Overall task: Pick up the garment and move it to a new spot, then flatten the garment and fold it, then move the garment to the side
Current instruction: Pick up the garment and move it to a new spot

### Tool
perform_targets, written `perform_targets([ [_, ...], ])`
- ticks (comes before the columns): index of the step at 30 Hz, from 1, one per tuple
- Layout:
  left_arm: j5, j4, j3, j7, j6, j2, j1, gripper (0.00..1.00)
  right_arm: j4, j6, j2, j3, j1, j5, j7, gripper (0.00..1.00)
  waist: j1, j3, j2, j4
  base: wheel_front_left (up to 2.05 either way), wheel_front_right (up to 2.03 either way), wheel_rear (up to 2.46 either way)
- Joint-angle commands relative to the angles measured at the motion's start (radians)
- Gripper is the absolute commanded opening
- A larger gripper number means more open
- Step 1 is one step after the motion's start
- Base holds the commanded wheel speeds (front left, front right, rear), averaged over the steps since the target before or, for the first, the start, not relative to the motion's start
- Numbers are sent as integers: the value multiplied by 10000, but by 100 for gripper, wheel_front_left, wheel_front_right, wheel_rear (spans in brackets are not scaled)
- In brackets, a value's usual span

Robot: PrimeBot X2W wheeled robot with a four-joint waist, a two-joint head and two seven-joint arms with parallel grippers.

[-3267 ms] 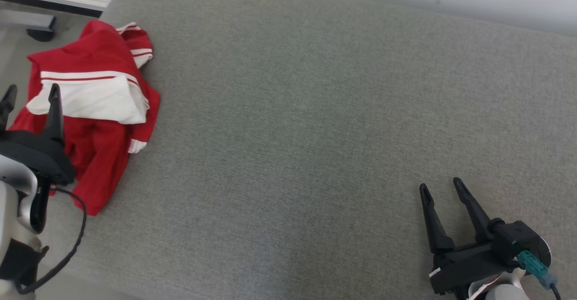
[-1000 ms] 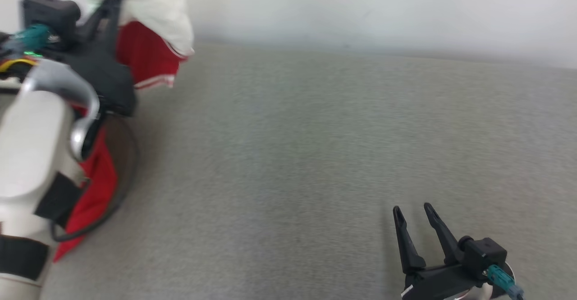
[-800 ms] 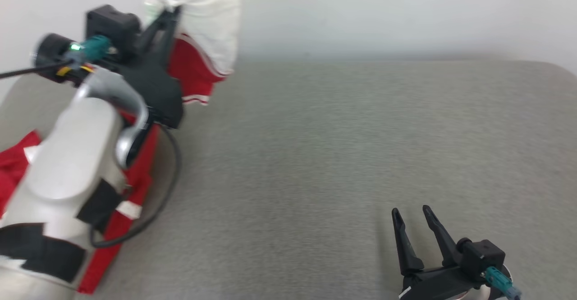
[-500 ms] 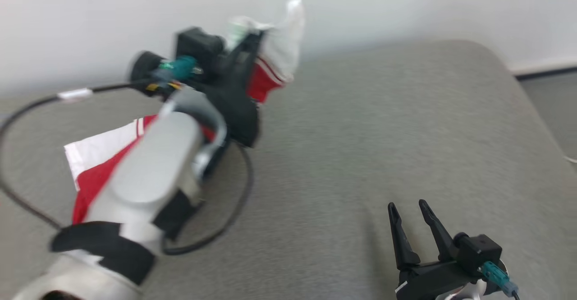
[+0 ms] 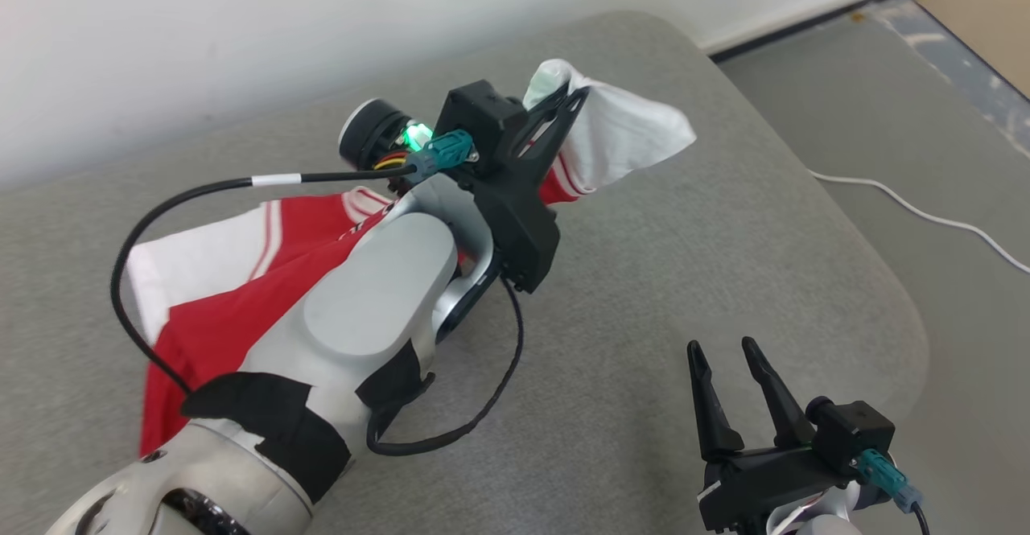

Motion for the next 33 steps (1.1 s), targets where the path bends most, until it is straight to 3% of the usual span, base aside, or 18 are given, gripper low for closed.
perform_targets([
  [1, -97, 162, -65, -69, 26, 48, -82, 0, -33, -21, 68, -25, -53, 40, -5, 100, 0, 556, 0, -611, 0, 0, 0],
  [2, -164, 328, -131, -131, 26, 47, -66, 7, -53, -21, 77, -50, -41, 43, -5, 100, 0, 577, 0, -609, 0, 0, 0],
  [3, -273, 502, -140, -176, 26, 45, -33, 47, -53, -21, 82, -73, -24, 34, -5, 100, 0, 593, 0, -604, 0, 0, 0],
  [4, -278, 711, -154, -226, 26, 46, 24, 100, -34, -21, 87, -97, -1, 25, -5, 100, 0, 601, 0, -590, 0, 0, 0],
  [10, -485, 1321, 53, -400, 90, 28, 488, 100, 11, -21, 78, -161, 28, -47, -5, 100, 0, 526, 0, 87, 0, 0, 0],
  [17, -39, 936, 972, -415, 604, 268, 1400, 100, -61, -21, -4, -181, 1, -165, -4, 100, 0, 110, 0, 1080, 0, 0, 0],
  [27, 842, -754, 3398, -417, 1303, 1105, 4295, 100, -34, -21, -74, -157, 438, -206, -4, 100, 0, -591, 0, 2203, 0, 0, 0],
  [33, 1574, -1930, 4996, -418, 1600, 1286, 6321, 100, 22, -21, -96, -141, 709, -319, -6, 100, 0, -1021, 0, 2664, 0, 0, 0],
])
